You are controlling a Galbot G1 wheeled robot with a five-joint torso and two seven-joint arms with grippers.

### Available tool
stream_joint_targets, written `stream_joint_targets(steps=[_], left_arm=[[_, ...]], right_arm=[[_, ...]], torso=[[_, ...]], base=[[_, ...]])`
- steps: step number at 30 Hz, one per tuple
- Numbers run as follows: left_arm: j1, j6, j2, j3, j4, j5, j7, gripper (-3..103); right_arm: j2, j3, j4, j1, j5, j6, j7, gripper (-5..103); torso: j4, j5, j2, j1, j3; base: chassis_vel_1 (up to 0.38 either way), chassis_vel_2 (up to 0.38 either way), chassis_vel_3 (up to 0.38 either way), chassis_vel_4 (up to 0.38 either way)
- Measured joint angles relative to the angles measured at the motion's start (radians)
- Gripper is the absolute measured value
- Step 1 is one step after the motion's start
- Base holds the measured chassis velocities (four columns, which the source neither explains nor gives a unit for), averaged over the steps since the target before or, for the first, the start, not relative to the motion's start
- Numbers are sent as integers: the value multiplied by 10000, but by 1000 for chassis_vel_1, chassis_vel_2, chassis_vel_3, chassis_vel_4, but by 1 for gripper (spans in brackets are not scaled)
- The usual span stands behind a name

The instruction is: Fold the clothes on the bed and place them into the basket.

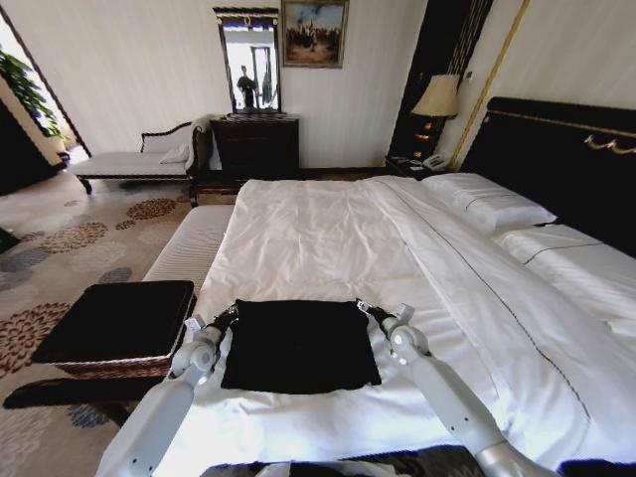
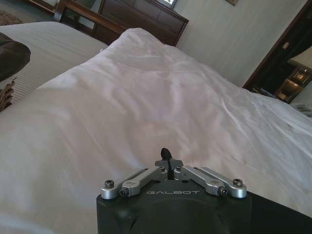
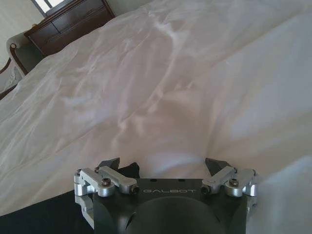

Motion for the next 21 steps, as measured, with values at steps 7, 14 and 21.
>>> stream_joint_targets(steps=[7, 14, 21], left_arm=[[15, 0, -20, -12, 29, -2, 6, 0], [-25, 1, -24, -5, 53, -15, -3, 0], [-72, 12, -12, 16, 63, -53, -27, 0]], right_arm=[[-31, -104, 244, -60, 185, -89, -23, 76], [-14, -197, 355, -119, 216, -83, -43, 48], [12, -135, 496, -238, 204, -44, -46, 21]], torso=[[1, 1, 0, -1, 0], [2, 2, 0, -1, 0], [2, 2, 0, -1, 0]], base=[[0, 0, 0, 0], [0, 0, 0, 0], [0, 0, 0, 0]])
